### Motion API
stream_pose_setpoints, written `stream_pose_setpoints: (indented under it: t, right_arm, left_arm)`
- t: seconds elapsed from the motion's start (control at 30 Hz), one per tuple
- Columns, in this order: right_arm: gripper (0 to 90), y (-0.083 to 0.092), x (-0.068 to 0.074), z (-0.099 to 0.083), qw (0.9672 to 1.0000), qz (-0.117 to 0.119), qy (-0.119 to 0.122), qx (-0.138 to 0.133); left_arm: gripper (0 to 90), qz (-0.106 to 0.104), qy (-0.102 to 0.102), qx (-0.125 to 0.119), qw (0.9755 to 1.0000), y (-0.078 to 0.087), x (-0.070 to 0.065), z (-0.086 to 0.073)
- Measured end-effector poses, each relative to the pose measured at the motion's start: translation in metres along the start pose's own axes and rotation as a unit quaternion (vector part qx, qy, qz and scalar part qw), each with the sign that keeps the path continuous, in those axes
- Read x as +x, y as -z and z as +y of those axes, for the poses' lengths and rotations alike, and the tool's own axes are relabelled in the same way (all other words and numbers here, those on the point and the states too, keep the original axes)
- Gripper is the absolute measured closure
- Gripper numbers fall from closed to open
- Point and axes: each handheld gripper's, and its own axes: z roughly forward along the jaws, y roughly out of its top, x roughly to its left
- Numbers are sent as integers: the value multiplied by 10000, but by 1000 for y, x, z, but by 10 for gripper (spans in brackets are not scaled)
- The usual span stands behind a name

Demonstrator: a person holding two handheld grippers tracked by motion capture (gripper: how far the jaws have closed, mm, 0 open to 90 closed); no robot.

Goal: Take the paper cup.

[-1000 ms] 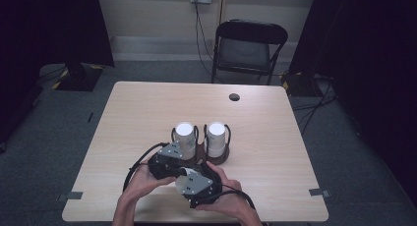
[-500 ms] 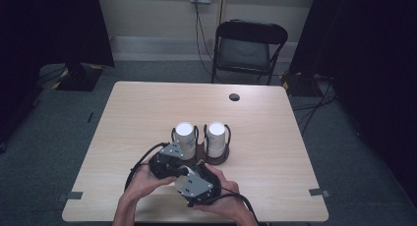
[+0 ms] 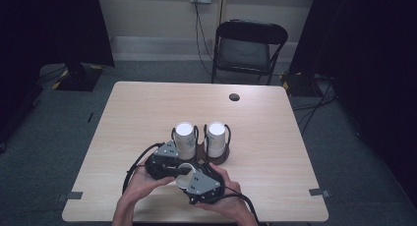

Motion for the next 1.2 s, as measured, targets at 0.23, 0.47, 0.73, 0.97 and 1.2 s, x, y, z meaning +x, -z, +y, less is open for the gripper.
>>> stream_pose_setpoints:
  t: [0.23, 0.47, 0.73, 0.97, 1.2]
  right_arm:
    - [282, 5, -4, -6, 9997, -89, -213, 7]
    - [281, 6, -6, -10, 9992, -88, -388, -16]
    - [281, 8, -9, -15, 9978, -108, -648, -80]
    - [283, 10, -11, -20, 9957, -114, -913, -110]
    - [285, 17, -15, -29, 9925, -188, -1199, -151]
  left_arm:
    - [679, 84, 49, -329, 9994, 3, -2, -3]
    - [542, 292, 84, -517, 9982, 8, -4, -5]
    - [436, 602, 139, -625, 9961, 12, -4, -11]
    - [340, 807, 224, -874, 9927, 17, -10, -15]
    - [243, 1118, 240, -1051, 9879, 19, -13, -23]
